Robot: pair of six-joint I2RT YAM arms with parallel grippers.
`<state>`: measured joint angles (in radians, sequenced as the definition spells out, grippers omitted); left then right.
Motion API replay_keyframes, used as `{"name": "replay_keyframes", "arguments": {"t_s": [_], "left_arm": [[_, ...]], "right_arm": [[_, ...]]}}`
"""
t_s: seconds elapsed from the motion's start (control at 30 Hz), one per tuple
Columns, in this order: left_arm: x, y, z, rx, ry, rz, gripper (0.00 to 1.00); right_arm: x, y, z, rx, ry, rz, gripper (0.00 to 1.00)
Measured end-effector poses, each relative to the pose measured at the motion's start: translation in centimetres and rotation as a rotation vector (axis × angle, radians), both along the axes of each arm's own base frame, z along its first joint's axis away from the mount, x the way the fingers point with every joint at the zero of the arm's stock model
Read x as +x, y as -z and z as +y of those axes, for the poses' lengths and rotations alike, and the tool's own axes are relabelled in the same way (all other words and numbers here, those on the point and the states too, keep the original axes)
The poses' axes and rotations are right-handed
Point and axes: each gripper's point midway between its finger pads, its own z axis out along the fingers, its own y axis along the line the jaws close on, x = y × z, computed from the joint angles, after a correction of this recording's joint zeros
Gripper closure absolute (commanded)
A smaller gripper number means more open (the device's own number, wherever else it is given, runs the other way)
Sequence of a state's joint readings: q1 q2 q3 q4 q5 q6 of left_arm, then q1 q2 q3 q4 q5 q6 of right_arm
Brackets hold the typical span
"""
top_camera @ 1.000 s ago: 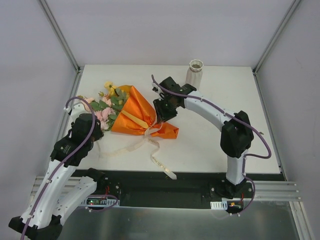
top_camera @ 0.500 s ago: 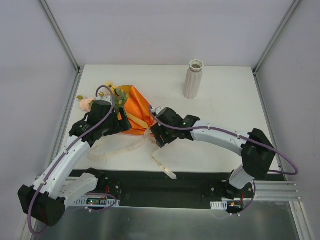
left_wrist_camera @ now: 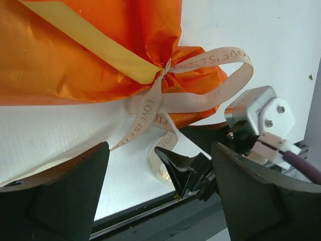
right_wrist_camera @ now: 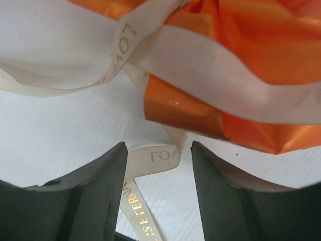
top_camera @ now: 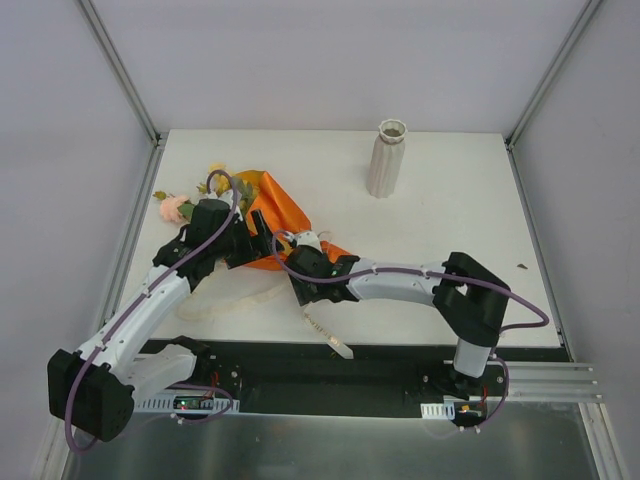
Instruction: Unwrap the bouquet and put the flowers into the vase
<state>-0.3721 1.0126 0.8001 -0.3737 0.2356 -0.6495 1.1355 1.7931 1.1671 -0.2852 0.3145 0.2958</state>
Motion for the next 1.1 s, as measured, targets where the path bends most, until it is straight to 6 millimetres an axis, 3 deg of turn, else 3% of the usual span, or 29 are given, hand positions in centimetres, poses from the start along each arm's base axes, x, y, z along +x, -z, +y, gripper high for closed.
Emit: {"name": "replay_keyframes", "arguments": {"t_s": [0.1, 0.3, 0.37, 0.4, 0.63, 0.77, 0.87, 1.0, 1.1], "left_arm": [[-0.4, 0.1, 0.1, -0.009, -0.007, -0.002, 0.19], [-0.7, -0.1, 0.2, -0.029, -0.018, -0.02, 0.22], [-0.7, -0.2, 0.2, -0.033, -0.021, -0.019, 0.22], [-0.7, -0.2, 0.2, -0.035, -0.023, -0.018, 0.22], [-0.3, 0.5, -1.0, -0.068, 0.009, 0.019, 0.25], [-0.4, 0.8, -2.7, -0.135, 0.074, 0.085, 0.28], [0.5, 0.1, -4.5, -0.2, 0.127, 0.082, 0.29], [2.4, 3.3, -4.4, -0.163, 0.078, 0.152, 0.32], [2.8, 6.0, -4.3, -0.129, 0.056, 0.226, 0.32]], "right_arm": [[-0.7, 0.7, 0.2, -0.021, -0.008, -0.002, 0.49], [-0.6, 1.3, 0.0, -0.033, 0.012, -0.005, 0.83], [-0.5, 1.5, -0.2, -0.047, 0.018, -0.012, 0.9], [-0.4, 1.6, -0.3, -0.053, 0.018, -0.016, 0.99], [-0.4, 1.0, -1.0, -0.115, -0.009, -0.088, 1.0], [-0.9, 0.2, -4.4, -0.204, 0.006, -0.115, 0.99], [-1.3, -1.9, -7.8, -0.253, 0.021, -0.15, 1.0], [-0.8, -9.4, -8.2, -0.084, 0.063, -0.29, 0.99], [0.6, -15.0, -10.1, 0.043, 0.153, -0.375, 1.0]]}}
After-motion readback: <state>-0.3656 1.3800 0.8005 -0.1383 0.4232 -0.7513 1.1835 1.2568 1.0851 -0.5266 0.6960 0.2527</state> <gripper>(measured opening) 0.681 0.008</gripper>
